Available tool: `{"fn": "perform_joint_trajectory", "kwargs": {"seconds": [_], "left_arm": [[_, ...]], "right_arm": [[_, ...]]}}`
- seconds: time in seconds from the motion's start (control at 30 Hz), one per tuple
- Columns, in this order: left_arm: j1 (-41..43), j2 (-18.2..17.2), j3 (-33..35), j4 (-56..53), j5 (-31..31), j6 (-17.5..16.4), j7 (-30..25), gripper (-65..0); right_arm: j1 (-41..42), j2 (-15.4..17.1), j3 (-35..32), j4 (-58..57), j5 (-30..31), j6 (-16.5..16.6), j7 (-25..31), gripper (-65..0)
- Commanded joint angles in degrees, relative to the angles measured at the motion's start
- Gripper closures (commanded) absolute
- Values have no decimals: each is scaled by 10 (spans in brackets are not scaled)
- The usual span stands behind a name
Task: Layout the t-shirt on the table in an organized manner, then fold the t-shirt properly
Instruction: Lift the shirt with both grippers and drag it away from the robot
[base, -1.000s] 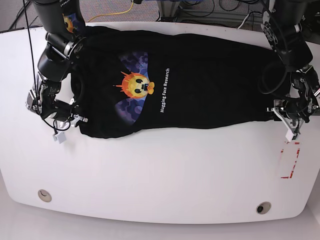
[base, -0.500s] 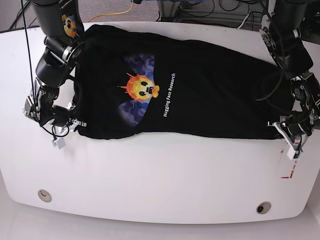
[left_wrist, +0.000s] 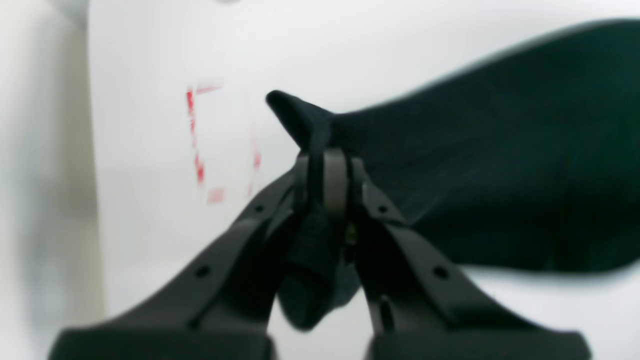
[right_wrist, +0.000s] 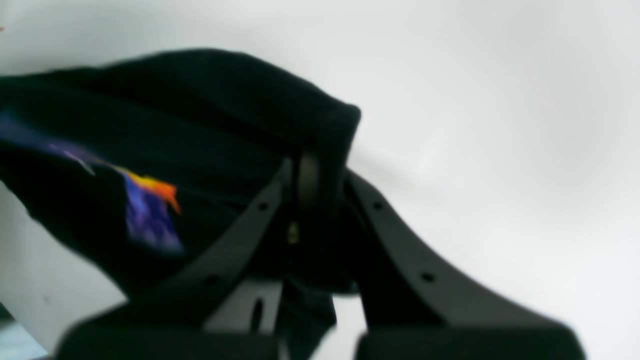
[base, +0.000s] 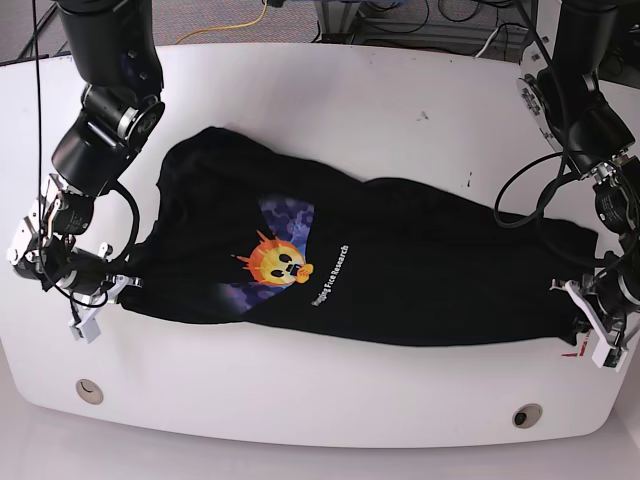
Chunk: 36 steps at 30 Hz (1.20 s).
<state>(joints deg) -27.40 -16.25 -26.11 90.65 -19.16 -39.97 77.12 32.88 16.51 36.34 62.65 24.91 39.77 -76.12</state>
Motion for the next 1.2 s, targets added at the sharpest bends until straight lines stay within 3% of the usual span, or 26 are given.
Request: {"fn": "perform_joint_trajectory", "kwargs": {"seconds": [0.0,0.2,0.43,0.8,1.17], "left_arm": [[-3,-8,-1,20,2,0,15,-3],[79,-9,-1,57,3,0,28,-3],[184,-8,-1,75,3,0,27,-4],[307,1,-3,101,3,0,27,-4],[363,-1,-3,110,3,0,26,-6]], "right_arm": [[-22,8,1,55,14,2,-14,0],[-112,8,1,107,85,2,-23,0],[-201,8,1,151,124,2,-23,0],[-267,11,2,166,144,2,-21,0],[-336,8,2,236,141,2,-21,0]]}}
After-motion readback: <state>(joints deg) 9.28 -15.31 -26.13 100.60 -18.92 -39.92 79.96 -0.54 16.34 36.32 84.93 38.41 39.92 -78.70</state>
